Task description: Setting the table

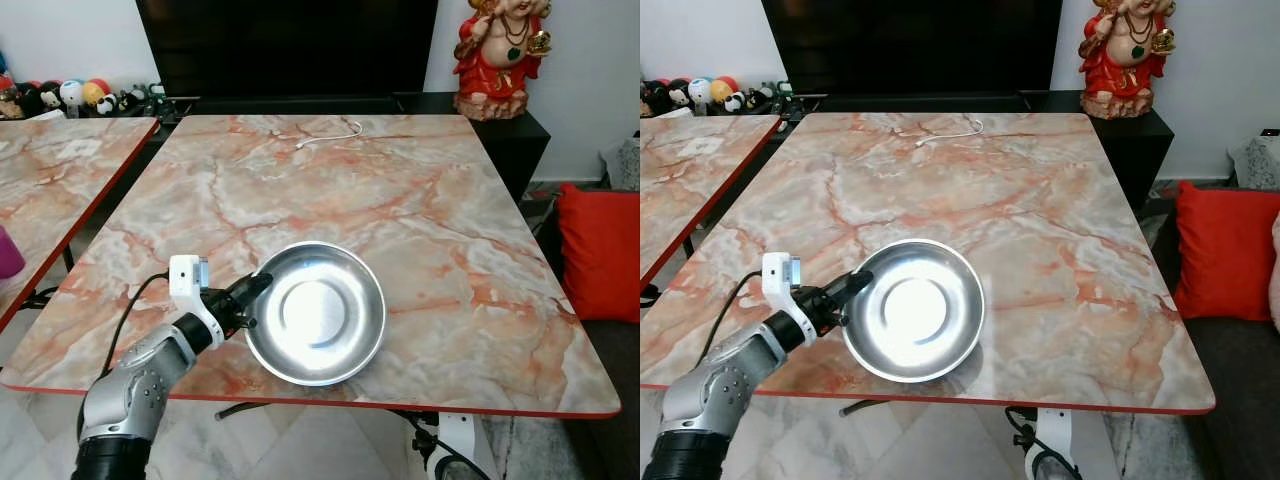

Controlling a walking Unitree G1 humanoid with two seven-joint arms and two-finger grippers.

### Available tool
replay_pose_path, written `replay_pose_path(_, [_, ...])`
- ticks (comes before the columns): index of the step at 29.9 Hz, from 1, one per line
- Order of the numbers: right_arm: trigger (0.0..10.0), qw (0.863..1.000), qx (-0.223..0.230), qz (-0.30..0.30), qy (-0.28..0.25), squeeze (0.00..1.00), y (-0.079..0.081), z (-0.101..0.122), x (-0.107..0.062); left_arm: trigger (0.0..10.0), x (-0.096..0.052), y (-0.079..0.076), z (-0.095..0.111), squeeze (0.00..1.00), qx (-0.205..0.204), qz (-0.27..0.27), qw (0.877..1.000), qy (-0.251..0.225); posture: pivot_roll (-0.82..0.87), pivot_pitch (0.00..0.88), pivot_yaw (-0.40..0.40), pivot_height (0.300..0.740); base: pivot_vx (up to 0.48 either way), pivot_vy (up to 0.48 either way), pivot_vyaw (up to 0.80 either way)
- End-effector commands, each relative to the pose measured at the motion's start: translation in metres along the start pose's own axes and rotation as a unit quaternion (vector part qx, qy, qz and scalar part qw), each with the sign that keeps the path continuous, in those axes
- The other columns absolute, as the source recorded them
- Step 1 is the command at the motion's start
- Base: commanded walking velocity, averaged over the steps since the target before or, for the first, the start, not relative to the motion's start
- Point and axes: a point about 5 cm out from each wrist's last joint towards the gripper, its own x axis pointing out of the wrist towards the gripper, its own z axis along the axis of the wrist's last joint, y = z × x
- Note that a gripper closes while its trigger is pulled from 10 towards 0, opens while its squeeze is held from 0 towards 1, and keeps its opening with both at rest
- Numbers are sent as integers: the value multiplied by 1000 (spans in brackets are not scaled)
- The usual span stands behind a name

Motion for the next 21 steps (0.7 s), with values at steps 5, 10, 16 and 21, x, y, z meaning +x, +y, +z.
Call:
replay_pose_path(5, [10000,1000,-3,2,1,0,2,0,0,10000,14,0,13,0,19,38,999,11,-32,0,22,740,0,0,0])
replay_pose_path(10, [10000,1000,-1,1,0,0,3,1,0,10000,14,16,15,0,58,75,993,65,-37,0,31,740,0,0,0])
replay_pose_path(16, [10000,1000,-1,0,0,0,2,0,0,10000,11,27,12,0,55,98,990,91,-37,0,25,740,0,0,0])
replay_pose_path(21, [10000,1000,-3,0,2,0,1,0,0,10000,12,22,3,0,19,90,990,104,-39,0,25,740,0,0,0])
